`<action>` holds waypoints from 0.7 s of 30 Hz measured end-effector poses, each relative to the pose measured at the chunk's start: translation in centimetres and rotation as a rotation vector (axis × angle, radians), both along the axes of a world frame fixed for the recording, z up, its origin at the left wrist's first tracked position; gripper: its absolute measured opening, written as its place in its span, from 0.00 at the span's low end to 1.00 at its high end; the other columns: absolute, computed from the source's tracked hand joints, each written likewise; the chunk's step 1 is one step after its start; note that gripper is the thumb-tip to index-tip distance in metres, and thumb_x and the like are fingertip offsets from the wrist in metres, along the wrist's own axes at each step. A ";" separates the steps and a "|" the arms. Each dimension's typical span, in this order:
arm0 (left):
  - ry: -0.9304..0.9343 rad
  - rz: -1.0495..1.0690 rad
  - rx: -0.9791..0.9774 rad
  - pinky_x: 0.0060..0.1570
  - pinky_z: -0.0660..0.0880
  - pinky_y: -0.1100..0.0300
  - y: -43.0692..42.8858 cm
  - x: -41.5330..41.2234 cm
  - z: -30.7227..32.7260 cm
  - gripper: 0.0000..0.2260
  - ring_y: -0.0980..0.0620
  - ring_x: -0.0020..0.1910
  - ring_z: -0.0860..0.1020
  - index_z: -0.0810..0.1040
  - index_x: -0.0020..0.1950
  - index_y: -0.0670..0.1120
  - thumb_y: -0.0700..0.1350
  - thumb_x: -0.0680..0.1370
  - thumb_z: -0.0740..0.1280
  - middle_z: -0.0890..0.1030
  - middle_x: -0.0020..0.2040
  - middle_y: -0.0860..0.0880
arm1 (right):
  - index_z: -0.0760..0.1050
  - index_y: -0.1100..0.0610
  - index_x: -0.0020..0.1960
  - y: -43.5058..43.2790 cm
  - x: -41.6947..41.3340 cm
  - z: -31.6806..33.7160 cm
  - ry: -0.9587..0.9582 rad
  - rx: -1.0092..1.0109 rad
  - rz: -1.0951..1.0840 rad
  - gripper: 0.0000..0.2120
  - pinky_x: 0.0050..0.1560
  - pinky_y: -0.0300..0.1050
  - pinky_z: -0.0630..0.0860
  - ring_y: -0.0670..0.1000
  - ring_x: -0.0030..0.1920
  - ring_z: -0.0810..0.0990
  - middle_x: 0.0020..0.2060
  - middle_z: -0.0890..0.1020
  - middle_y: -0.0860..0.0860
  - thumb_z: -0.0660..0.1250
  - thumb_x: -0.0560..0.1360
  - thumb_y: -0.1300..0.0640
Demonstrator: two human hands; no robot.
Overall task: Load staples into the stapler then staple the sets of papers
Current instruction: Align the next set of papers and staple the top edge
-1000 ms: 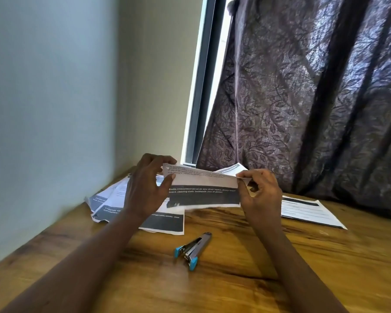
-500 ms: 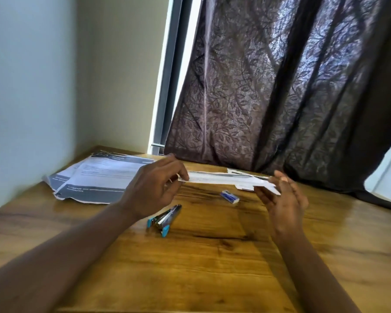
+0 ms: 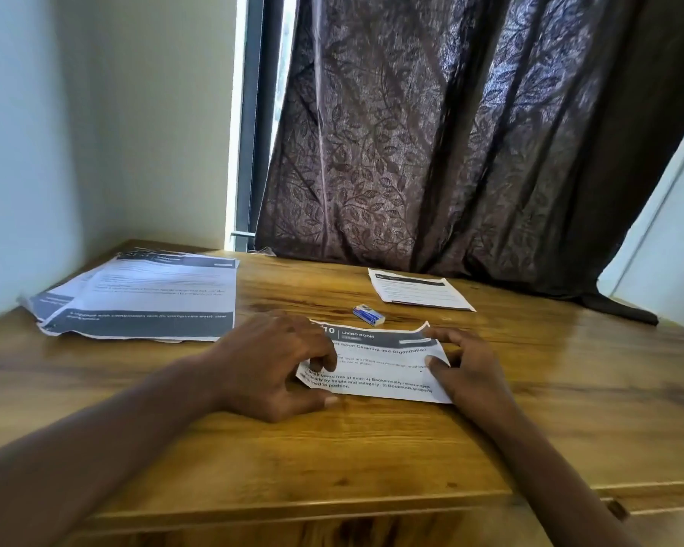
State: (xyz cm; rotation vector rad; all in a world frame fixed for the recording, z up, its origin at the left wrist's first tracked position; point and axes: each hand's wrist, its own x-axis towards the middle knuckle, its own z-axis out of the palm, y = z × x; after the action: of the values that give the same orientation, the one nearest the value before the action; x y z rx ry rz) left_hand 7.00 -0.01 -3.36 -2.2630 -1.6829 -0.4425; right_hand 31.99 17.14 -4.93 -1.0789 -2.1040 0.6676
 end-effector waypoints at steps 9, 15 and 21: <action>0.079 0.190 0.073 0.63 0.70 0.49 0.9 2.2 0.3 0.26 0.55 0.62 0.75 0.80 0.60 0.58 0.71 0.79 0.51 0.80 0.61 0.58 | 0.77 0.46 0.64 -1.3 -0.6 0.0 -0.191 0.208 0.053 0.17 0.57 0.34 0.64 0.41 0.60 0.68 0.62 0.68 0.43 0.69 0.78 0.61; -0.003 0.250 -0.246 0.78 0.55 0.53 1.4 3.2 0.7 0.31 0.54 0.79 0.57 0.60 0.80 0.58 0.68 0.79 0.57 0.60 0.81 0.57 | 0.78 0.50 0.67 -1.7 -0.8 -0.1 -0.239 0.237 0.051 0.17 0.63 0.39 0.69 0.43 0.64 0.69 0.68 0.69 0.46 0.69 0.79 0.57; 0.075 0.327 -0.397 0.81 0.43 0.45 2.0 2.6 0.0 0.40 0.51 0.82 0.53 0.51 0.83 0.56 0.76 0.76 0.47 0.53 0.84 0.53 | 0.70 0.44 0.73 -3.1 -1.7 0.9 -0.374 0.343 0.190 0.23 0.75 0.51 0.64 0.45 0.75 0.62 0.75 0.65 0.42 0.68 0.79 0.50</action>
State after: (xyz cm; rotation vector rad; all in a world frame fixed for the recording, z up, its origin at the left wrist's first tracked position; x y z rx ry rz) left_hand 9.56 1.99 -3.37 -2.1500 -2.2046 0.0570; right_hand 30.26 14.05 -4.07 -0.8655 -2.5479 0.1801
